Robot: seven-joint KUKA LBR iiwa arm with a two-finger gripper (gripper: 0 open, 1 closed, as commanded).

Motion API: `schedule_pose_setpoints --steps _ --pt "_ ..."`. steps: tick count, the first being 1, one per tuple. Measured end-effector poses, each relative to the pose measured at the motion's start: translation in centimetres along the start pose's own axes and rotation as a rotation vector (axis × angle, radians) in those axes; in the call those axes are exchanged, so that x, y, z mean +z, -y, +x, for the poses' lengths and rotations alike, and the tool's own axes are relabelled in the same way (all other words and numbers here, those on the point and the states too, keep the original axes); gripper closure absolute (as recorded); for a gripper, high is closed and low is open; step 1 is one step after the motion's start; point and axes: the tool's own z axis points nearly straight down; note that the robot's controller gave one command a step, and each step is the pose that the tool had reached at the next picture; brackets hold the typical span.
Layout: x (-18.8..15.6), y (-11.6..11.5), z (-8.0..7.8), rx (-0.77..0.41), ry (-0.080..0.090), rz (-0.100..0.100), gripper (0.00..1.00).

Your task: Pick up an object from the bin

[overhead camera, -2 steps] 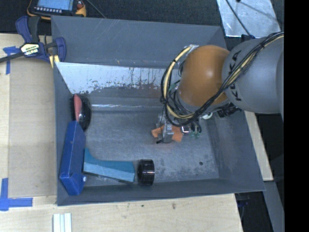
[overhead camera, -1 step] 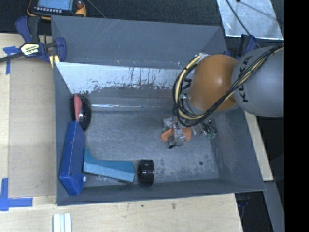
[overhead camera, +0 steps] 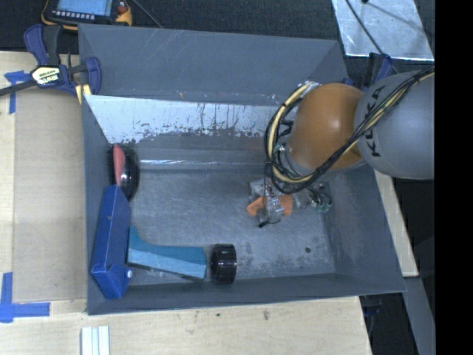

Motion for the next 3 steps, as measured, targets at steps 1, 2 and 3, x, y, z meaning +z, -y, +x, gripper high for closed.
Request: schedule_pose_setpoints --steps 1,2,3 --pt "0.0 2.4 -1.6 -0.021 0.000 -0.001 1.00" --pt "0.0 5.7 2.1 -0.030 0.003 0.001 1.00" --pt "-14.5 6.8 3.1 -0.055 0.000 0.001 1.00"
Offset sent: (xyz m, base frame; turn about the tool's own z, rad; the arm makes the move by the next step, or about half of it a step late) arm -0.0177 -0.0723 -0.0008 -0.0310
